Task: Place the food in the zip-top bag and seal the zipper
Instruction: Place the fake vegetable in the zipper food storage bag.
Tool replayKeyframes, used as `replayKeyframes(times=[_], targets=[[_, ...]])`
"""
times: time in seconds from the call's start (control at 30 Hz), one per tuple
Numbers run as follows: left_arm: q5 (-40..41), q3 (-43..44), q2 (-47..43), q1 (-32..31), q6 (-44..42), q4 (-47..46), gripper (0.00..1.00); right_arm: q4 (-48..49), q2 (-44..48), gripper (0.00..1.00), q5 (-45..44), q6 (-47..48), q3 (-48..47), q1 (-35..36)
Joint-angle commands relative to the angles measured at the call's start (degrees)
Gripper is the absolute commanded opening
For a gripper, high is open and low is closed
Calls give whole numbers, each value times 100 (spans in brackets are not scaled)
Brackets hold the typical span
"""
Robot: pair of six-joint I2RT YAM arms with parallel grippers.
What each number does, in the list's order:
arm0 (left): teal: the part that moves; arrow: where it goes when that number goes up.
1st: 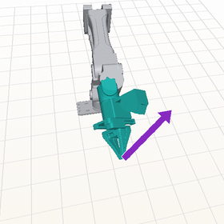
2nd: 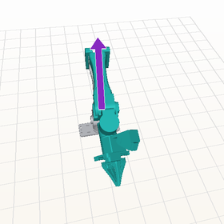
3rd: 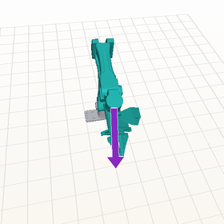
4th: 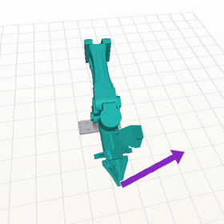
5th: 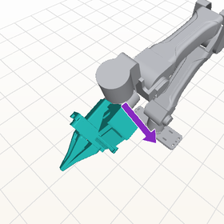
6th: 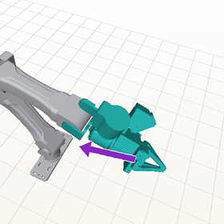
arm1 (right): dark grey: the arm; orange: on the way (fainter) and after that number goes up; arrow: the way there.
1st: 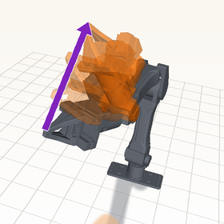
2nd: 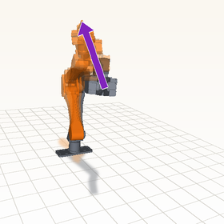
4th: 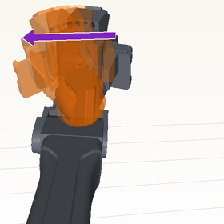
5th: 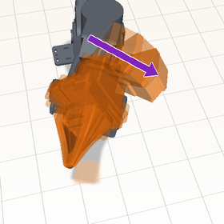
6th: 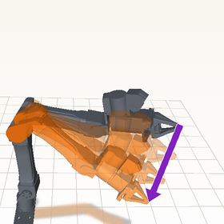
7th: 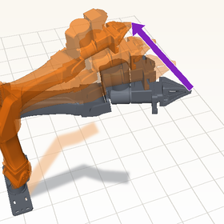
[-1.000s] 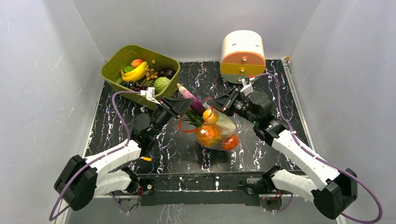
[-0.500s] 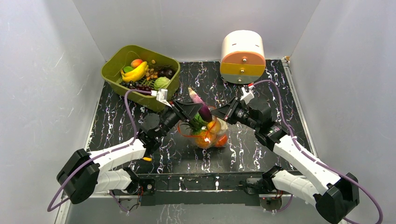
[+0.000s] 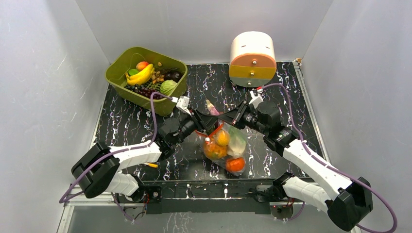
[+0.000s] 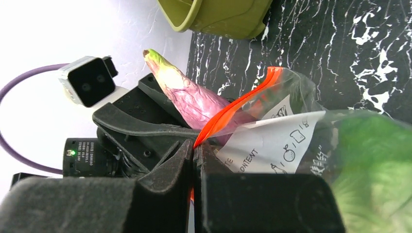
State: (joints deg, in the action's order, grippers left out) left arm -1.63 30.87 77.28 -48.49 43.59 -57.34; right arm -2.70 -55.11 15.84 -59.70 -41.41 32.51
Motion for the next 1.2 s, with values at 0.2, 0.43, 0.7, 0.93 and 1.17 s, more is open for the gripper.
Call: replayKeyframes(times=[0.2,0.43,0.7,0.93,1.17], targets=[[367,-261,-1125,-116,1230,170,6,1897,21,0,-68,-521,-369,24],[-22,529,-1837,-170,1296,2789,13,1731,134,0,264,-109,-373,23],[-197,621,-1956,-211,929,3029,45,1682,212,0,470,-42,-592,27],[-49,1113,-2343,-214,471,3979,58,1195,365,0,628,325,-903,23],[218,1349,-2646,-213,412,4486,64,1317,507,0,798,261,-843,23]])
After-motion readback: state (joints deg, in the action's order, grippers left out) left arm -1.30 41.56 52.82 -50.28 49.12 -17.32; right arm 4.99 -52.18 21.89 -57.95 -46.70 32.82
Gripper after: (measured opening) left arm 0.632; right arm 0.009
